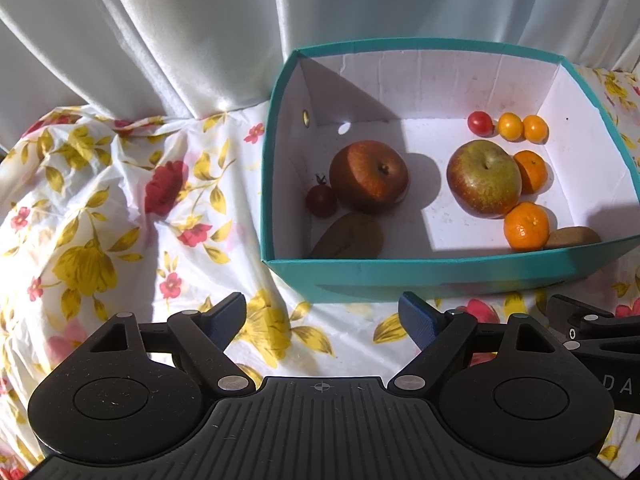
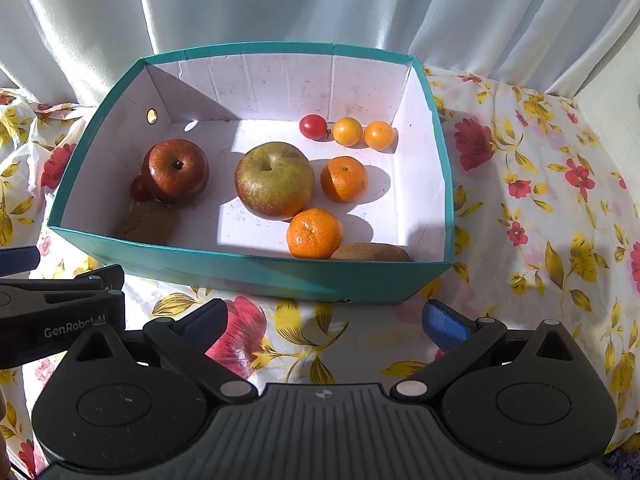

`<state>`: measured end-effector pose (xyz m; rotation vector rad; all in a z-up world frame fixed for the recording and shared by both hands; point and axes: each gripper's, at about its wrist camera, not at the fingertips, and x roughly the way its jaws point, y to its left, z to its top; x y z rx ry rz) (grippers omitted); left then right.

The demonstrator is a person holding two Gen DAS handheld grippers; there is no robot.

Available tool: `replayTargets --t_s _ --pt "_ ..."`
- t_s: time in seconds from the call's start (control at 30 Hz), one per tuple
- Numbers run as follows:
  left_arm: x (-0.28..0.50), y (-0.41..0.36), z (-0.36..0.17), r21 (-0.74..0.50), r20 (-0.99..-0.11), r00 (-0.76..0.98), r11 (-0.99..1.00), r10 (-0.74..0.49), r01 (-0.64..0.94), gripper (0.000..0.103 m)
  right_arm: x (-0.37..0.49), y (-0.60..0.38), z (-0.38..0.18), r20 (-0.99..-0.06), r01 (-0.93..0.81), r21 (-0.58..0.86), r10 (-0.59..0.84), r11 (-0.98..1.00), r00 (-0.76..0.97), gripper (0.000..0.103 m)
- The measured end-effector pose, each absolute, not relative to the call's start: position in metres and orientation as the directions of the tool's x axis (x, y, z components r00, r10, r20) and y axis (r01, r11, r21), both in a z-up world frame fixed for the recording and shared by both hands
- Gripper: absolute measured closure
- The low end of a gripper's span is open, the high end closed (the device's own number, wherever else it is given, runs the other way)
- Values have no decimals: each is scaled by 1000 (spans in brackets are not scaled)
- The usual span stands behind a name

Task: Organize fruits

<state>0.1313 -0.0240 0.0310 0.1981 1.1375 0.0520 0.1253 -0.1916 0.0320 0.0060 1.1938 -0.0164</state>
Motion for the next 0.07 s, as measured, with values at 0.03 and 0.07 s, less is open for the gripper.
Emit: replayTargets --t_s 0.03,0.07 --pt "131 -24 31 181 -896 421 981 139 61 15 125 -192 32 -930 16 -4 -10 1000 368 0" --pt "131 -24 31 178 -897 420 982 135 64 15 125 -192 32 -930 17 -5 -10 1000 368 0"
